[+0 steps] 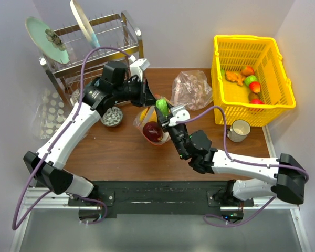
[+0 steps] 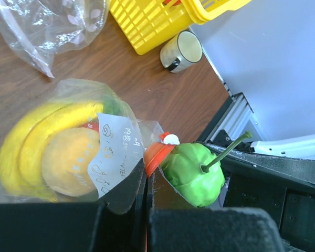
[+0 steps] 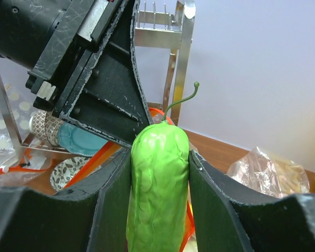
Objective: Place the food in the zip-top bag and seal the zipper
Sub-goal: Place the fake vegetable in the zipper food storage bag, then adjust the zipper food storage bag at the center of the board.
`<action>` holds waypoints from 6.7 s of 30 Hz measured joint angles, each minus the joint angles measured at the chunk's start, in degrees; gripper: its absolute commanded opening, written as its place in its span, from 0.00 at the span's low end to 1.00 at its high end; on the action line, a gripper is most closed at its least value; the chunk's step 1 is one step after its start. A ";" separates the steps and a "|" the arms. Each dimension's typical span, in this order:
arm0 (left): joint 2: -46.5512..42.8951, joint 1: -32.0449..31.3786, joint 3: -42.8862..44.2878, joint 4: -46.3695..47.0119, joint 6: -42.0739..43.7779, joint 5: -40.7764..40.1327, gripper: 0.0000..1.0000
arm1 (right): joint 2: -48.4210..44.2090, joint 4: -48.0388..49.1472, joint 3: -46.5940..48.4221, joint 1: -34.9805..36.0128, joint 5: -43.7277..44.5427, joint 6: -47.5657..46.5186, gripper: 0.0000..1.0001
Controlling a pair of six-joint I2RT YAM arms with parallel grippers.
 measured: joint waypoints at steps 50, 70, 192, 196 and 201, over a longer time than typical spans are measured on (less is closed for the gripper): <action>0.85 -0.15 -2.84 1.07 -0.17 -0.02 0.00 | -8.48 -77.07 13.33 -0.31 -9.22 49.35 0.00; -9.75 -0.63 -20.37 4.35 7.67 -0.76 0.00 | -7.85 -81.33 22.08 -0.33 -0.42 48.76 0.00; -11.30 -26.77 -31.21 19.26 4.55 -21.44 0.00 | -24.33 -73.13 3.45 -0.66 -2.05 89.83 0.59; -11.87 -26.73 -29.75 16.55 6.82 -20.65 0.00 | -29.53 -72.87 3.45 -0.61 0.09 76.91 0.58; -13.29 -25.86 -26.73 11.89 9.97 -16.65 0.00 | -34.71 -71.45 3.52 -0.61 -1.62 58.95 0.53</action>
